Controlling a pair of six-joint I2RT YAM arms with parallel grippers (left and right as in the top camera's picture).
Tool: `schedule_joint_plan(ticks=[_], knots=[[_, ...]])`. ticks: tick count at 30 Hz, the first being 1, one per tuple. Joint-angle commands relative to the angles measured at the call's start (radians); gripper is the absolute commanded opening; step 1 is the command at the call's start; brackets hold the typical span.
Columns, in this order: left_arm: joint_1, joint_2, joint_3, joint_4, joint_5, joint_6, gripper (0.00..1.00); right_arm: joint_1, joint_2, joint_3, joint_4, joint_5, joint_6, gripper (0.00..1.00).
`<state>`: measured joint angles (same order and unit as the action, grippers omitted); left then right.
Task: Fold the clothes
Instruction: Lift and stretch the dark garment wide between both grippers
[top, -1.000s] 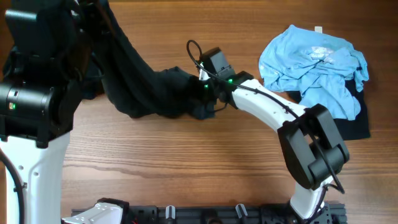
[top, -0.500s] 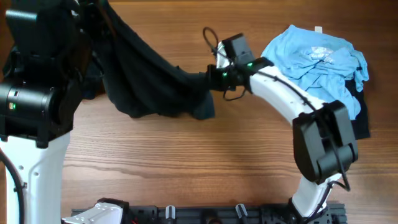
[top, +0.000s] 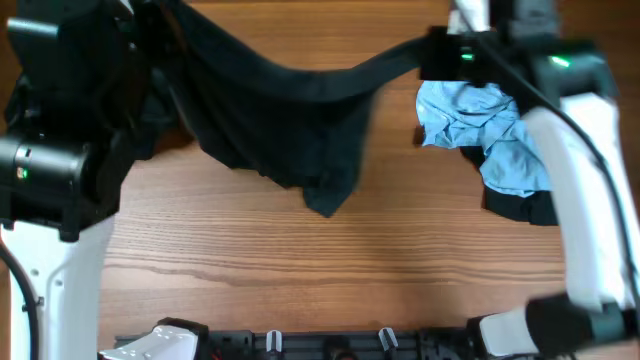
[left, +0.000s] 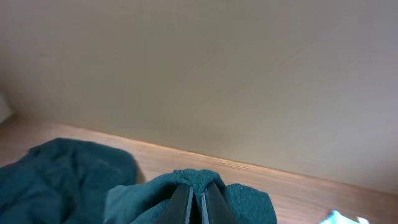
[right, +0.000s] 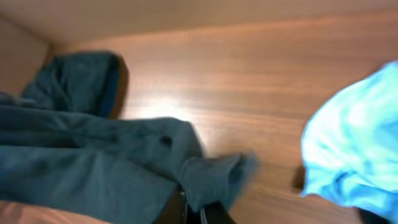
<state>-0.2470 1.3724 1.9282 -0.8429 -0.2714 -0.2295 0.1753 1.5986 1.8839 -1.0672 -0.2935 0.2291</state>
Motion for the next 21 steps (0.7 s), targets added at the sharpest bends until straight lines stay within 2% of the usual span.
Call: schedule_joint_plan(ticks=[1,11,16,21], knots=[[-0.074,-0.070,0.010,0.027,-0.006,0.017,0.04,-0.042,-0.109,0.042,-0.069,0.084,-0.019,0.04],[-0.261,-0.255,0.010,0.030,-0.033,0.014,0.04,-0.065,-0.365,0.132,-0.288,0.282,0.010,0.04],[-0.275,-0.335,0.010,-0.017,-0.253,0.013,0.04,-0.065,-0.378,0.273,-0.418,0.342,0.020,0.04],[-0.275,-0.260,0.010,-0.097,-0.294,0.013,0.04,-0.065,-0.328,0.275,-0.471,0.403,0.062,0.04]])
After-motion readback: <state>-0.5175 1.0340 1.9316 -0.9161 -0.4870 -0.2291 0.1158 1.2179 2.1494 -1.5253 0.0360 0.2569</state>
